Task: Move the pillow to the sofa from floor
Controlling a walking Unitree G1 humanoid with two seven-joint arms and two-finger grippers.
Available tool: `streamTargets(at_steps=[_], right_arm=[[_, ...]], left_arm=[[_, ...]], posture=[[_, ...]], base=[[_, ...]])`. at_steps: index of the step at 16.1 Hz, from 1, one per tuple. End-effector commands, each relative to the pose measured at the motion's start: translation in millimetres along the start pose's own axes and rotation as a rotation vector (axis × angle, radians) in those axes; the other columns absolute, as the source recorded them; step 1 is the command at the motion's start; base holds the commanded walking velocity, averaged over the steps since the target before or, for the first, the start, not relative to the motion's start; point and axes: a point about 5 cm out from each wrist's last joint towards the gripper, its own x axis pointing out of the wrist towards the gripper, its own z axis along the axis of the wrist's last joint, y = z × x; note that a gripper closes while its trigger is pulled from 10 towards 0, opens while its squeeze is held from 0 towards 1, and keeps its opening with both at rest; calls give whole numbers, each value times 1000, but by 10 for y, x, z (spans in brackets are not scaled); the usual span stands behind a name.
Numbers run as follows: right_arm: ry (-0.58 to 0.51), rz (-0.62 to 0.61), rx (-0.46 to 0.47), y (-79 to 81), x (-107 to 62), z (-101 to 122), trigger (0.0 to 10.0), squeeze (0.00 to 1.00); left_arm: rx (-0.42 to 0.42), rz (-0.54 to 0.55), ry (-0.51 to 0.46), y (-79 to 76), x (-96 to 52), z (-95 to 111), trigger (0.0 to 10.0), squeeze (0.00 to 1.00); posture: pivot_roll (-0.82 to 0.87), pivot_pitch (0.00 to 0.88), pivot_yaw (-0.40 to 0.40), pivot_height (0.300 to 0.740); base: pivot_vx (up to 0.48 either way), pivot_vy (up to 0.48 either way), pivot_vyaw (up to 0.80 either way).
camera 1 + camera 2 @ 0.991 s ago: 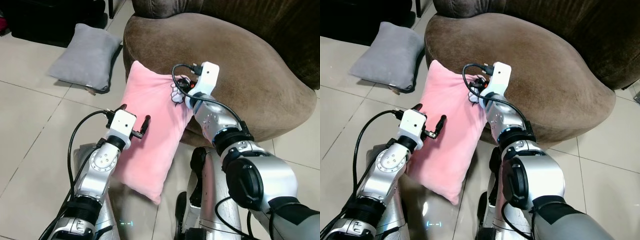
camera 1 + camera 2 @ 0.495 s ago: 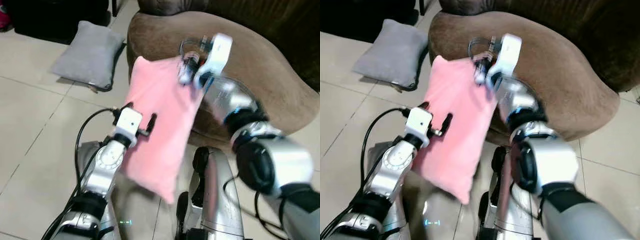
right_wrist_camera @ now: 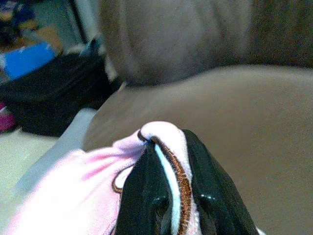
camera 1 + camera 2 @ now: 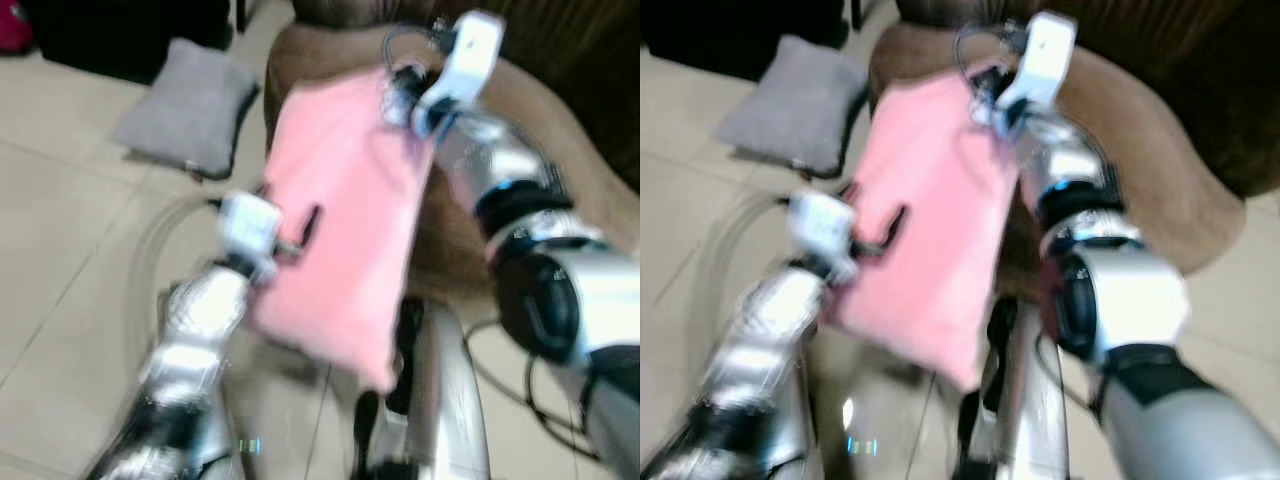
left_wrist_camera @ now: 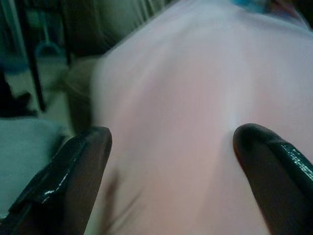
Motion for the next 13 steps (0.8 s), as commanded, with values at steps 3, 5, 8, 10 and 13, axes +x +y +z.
streamTargets(at_steps=[3, 5, 8, 10, 13], right_arm=[[-254, -97, -48, -306, -78, 606, 0, 0], [-230, -96, -49, -307, -73, 529, 0, 0], [-212, -101, -42, -314, -74, 436, 0, 0], [-214, -107, -43, -333, -81, 423, 0, 0], [-223, -110, -63, -380, -100, 453, 0, 0]], left_arm=[[56, -85, 159, 324, -394, -55, 10000, 0], [63, -140, 178, 378, -444, 107, 10000, 0], [95, -167, 184, 455, -501, 340, 10000, 0], [89, -163, 170, 453, -474, 381, 10000, 0], [51, -177, 170, 370, -461, 430, 10000, 0]], posture=[[96, 151, -215, 390], [114, 160, -214, 390], [126, 165, -202, 390], [123, 166, -197, 390], [119, 168, -197, 390]], base=[[0, 0, 0], [0, 0, 0], [0, 0, 0], [0, 0, 0], [0, 0, 0]])
